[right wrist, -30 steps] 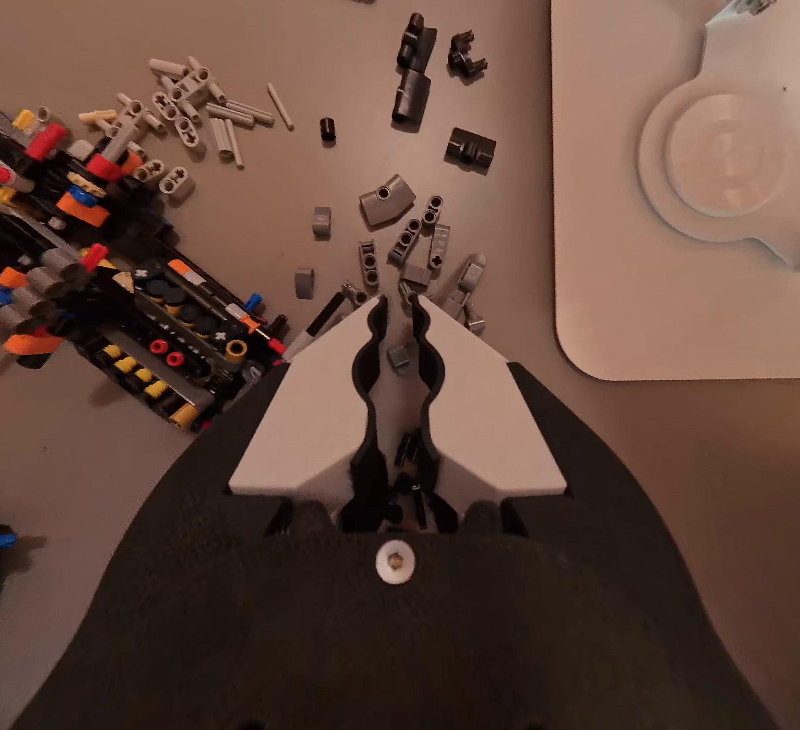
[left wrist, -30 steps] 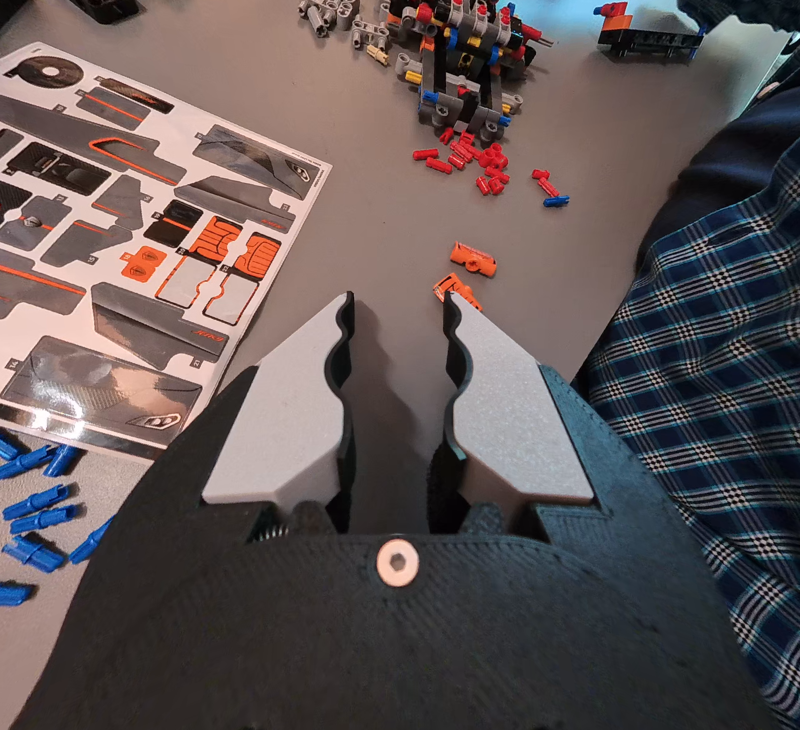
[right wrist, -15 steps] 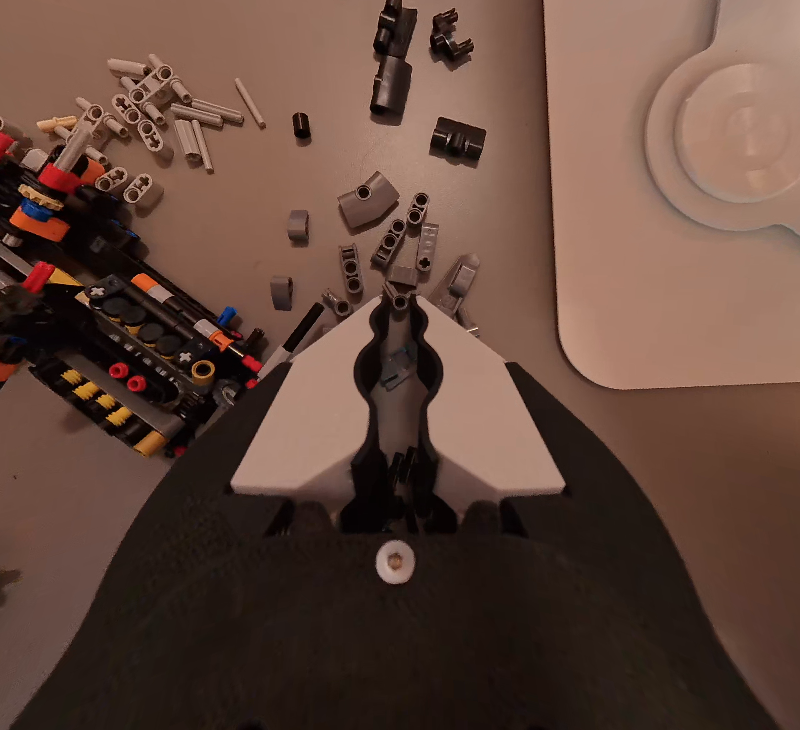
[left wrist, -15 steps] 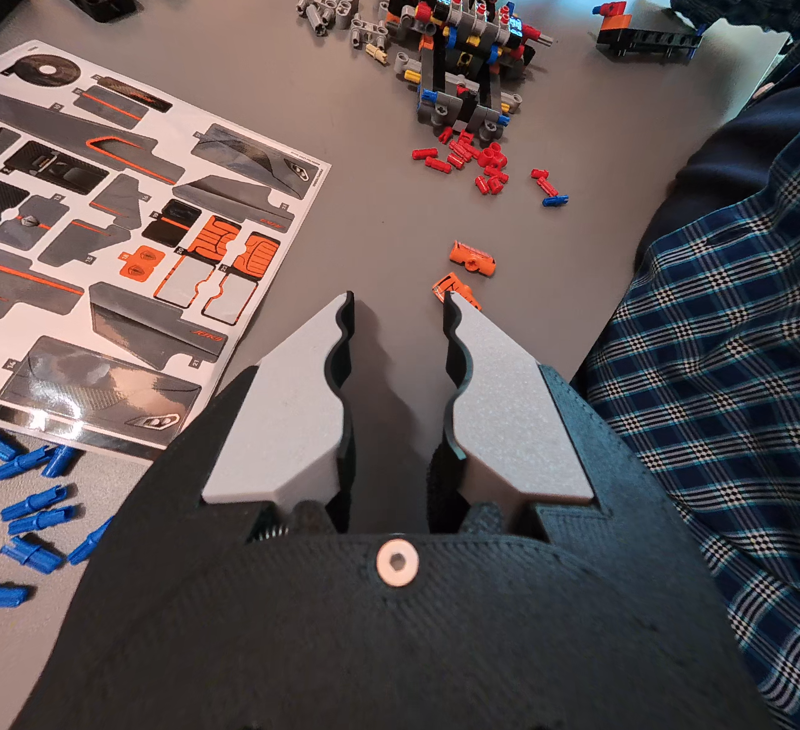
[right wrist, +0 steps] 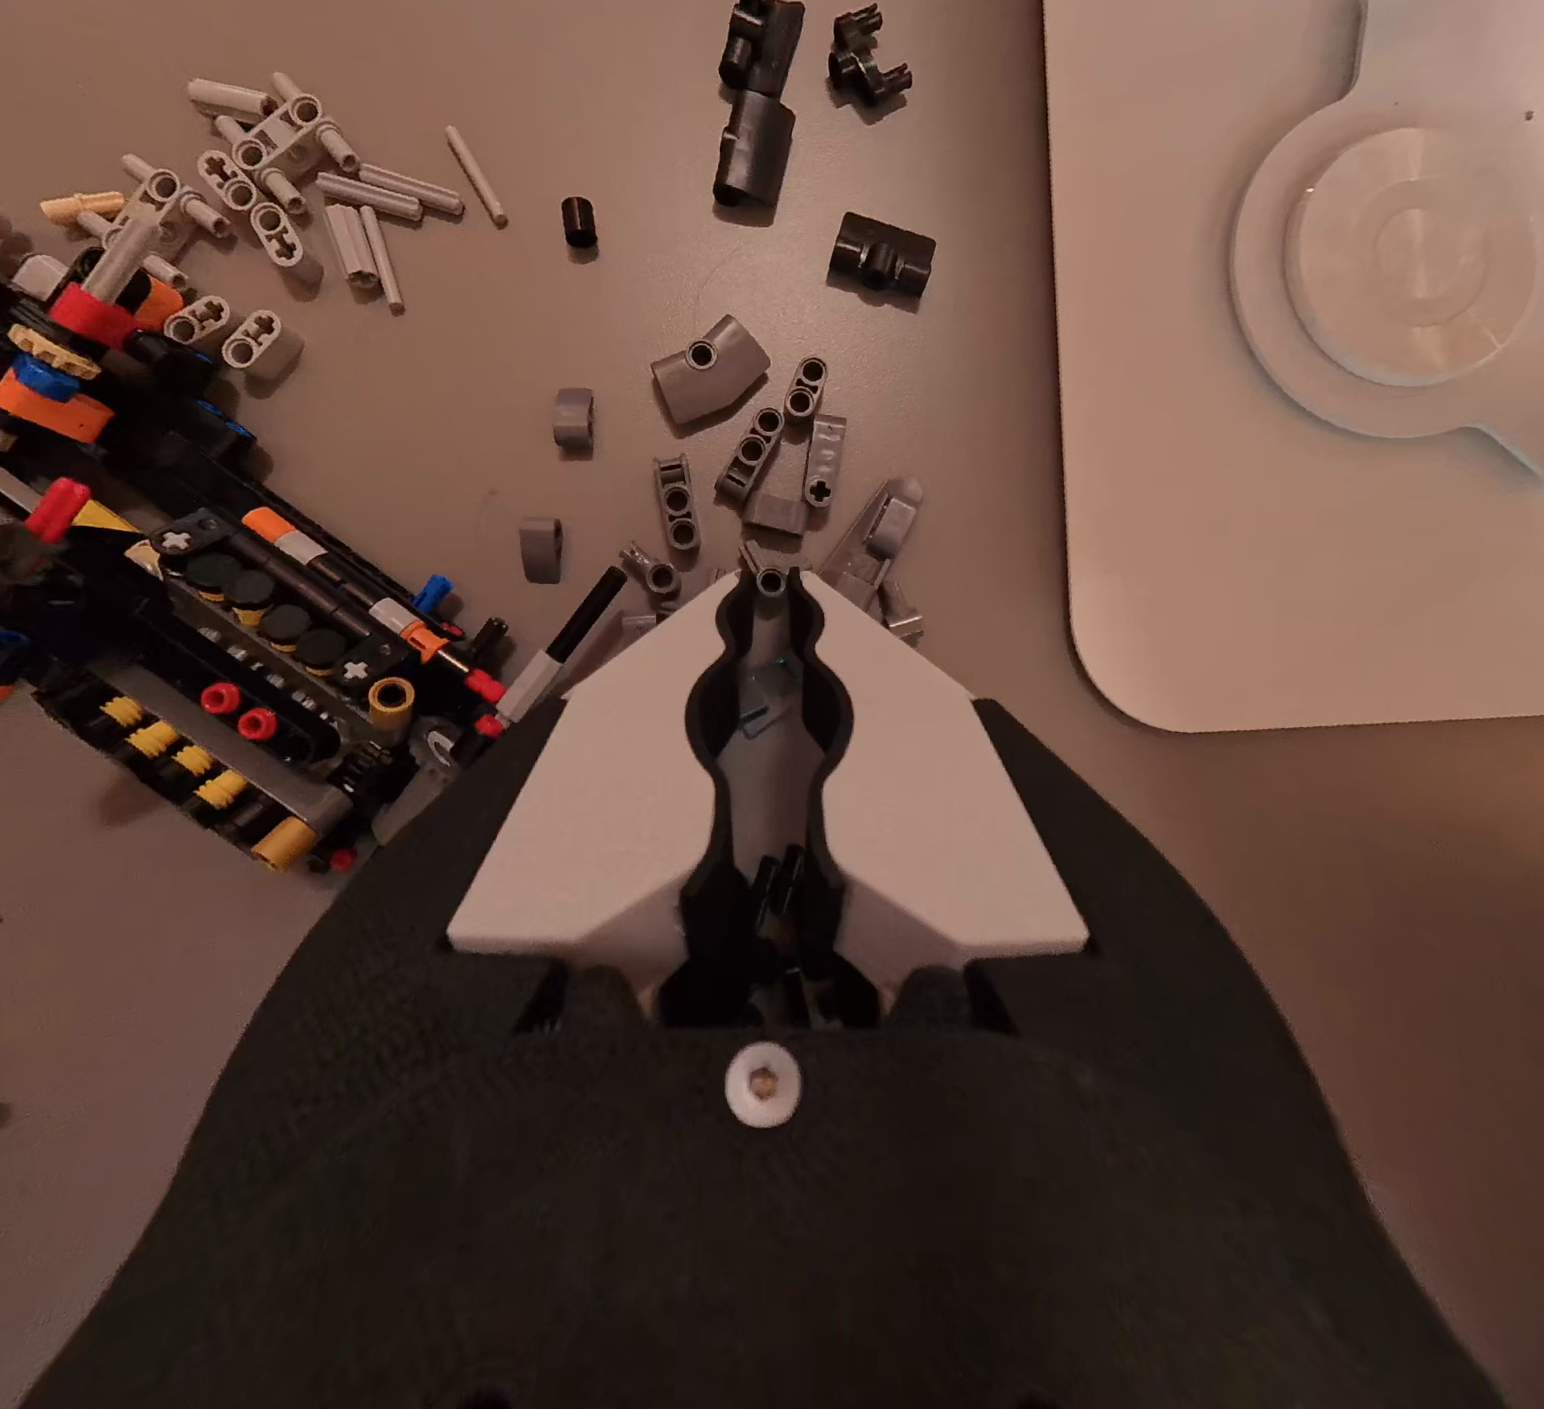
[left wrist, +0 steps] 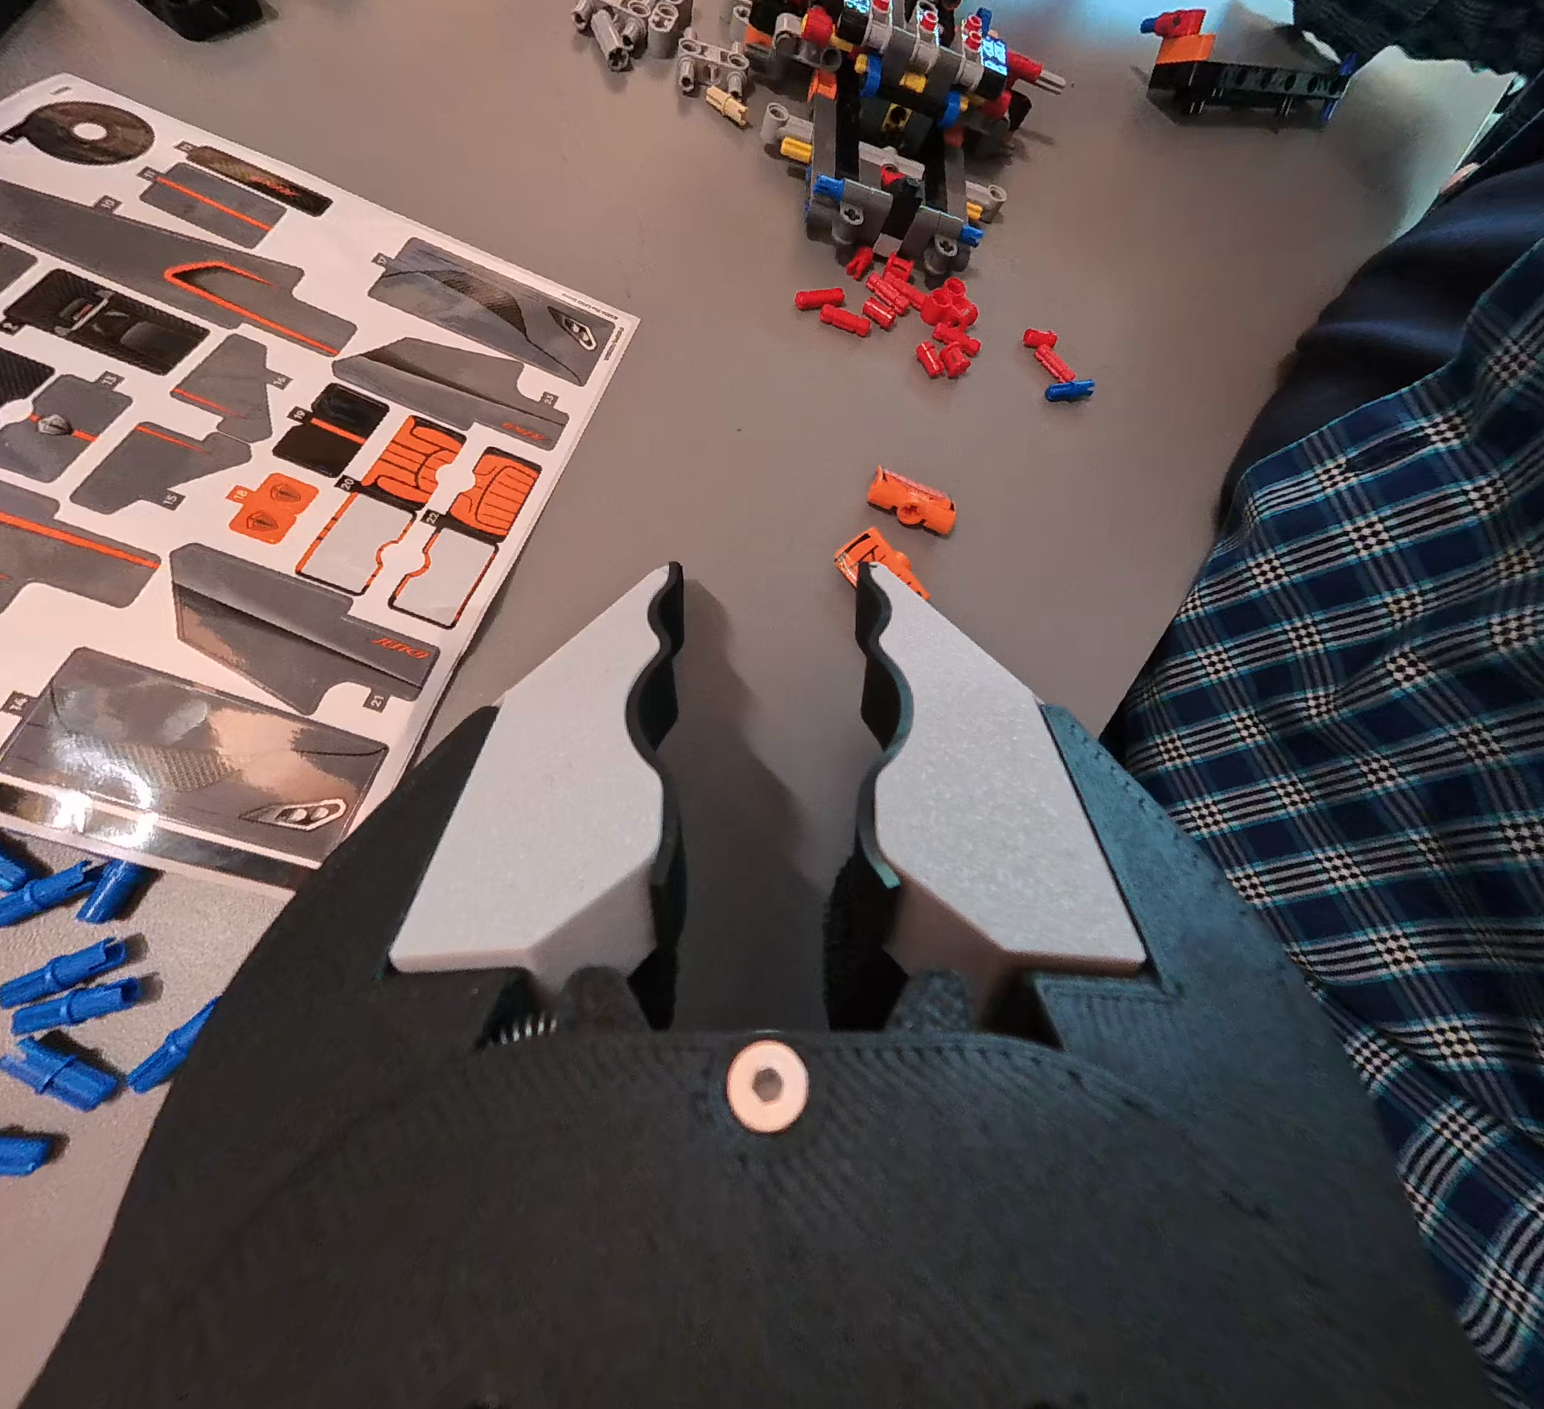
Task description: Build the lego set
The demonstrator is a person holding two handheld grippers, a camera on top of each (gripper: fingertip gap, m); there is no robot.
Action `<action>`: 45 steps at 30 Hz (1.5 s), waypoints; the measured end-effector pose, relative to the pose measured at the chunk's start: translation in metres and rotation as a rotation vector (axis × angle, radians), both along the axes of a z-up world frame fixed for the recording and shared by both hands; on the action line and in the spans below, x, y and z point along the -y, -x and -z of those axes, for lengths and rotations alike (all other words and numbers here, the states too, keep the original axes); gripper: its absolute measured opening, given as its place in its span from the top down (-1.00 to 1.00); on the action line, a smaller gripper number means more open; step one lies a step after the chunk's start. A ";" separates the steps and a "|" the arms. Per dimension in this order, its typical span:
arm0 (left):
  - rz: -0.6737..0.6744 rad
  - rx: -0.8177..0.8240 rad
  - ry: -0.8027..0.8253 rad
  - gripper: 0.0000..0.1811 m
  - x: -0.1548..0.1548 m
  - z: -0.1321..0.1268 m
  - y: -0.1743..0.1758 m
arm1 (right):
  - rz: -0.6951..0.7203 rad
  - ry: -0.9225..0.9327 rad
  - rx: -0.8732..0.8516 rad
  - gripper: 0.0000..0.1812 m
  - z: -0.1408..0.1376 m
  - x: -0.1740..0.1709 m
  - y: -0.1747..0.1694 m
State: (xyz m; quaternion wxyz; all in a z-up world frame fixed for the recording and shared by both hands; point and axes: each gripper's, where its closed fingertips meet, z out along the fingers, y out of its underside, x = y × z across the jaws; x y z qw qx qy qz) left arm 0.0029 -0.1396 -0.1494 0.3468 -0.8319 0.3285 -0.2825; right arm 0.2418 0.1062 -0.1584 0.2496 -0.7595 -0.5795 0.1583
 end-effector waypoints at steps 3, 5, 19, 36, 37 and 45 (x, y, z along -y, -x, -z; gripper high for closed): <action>0.002 0.004 -0.002 0.54 0.000 -0.001 0.000 | 0.007 -0.003 -0.002 0.94 -0.001 0.000 -0.002; 0.003 0.007 -0.003 0.54 0.000 -0.001 0.000 | 0.012 -0.002 -0.006 0.95 -0.002 0.001 -0.003; 0.011 0.020 -0.001 0.53 0.001 -0.002 -0.001 | 0.022 0.004 -0.042 0.94 -0.011 0.007 -0.002; 0.015 0.018 -0.006 0.52 0.002 -0.003 -0.001 | 0.013 -0.018 -0.124 0.94 -0.049 0.030 0.001; 0.015 0.018 -0.007 0.52 0.002 -0.003 -0.001 | 0.014 -0.019 -0.127 0.94 -0.051 0.033 0.000; 0.019 0.014 -0.010 0.51 0.002 -0.003 -0.002 | 0.031 -0.022 -0.159 0.94 -0.070 0.055 -0.010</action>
